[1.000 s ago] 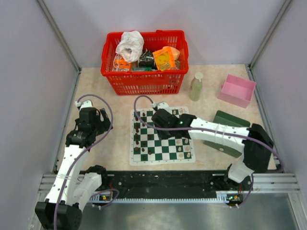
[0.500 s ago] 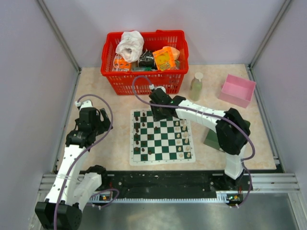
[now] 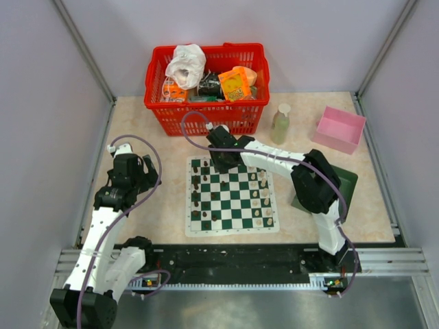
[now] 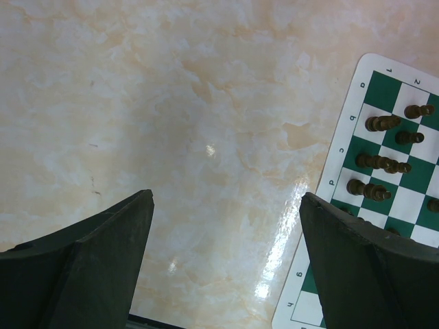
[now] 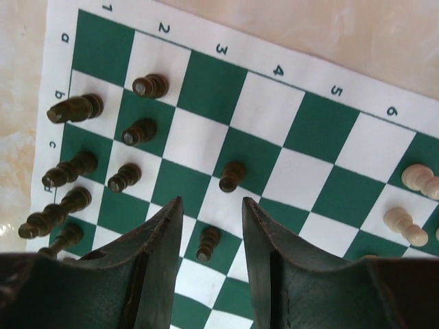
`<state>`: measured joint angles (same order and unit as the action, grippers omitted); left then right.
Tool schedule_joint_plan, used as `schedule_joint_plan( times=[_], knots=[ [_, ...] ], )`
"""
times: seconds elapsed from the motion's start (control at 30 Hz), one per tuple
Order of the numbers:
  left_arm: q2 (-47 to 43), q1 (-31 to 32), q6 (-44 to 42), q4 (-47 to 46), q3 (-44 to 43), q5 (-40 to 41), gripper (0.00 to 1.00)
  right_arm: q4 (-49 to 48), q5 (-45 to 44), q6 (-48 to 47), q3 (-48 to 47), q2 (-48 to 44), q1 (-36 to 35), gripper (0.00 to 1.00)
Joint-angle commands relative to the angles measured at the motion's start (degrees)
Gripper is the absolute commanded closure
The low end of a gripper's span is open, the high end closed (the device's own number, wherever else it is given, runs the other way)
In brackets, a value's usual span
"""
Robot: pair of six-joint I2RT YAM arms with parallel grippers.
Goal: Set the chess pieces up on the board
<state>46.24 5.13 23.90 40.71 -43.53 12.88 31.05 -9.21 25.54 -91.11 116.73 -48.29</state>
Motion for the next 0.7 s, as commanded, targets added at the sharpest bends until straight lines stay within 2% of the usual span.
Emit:
schedule_joint_plan(
  times=[0.0, 0.33, 0.4, 0.5, 0.67],
  knots=[
    [-0.7, 0.1, -0.2, -1.9, 0.1, 0.6, 0.07, -0.9, -1.6, -1.5, -3.7, 1.7, 1.1, 0.60],
    [-0.4, 0.1, -0.2, -1.9, 0.2, 0.3, 0.07, -0.5, -1.2, -2.6, -5.2, 5.0, 1.5, 0.67],
    [-0.5, 0.1, -0.2, -1.9, 0.2, 0.5, 0.07, -0.4, -1.1, -3.0, -5.5, 5.4, 1.6, 0.70],
    [-0.5, 0.1, -0.2, -1.9, 0.2, 0.7, 0.07, -0.3, -0.9, -3.3, -5.8, 5.4, 1.5, 0.81],
    [-0.5, 0.1, -0.2, -1.9, 0.1, 0.6, 0.07, -0.3, -0.7, -3.7, -5.4, 3.0, 1.6, 0.87]
  ],
)
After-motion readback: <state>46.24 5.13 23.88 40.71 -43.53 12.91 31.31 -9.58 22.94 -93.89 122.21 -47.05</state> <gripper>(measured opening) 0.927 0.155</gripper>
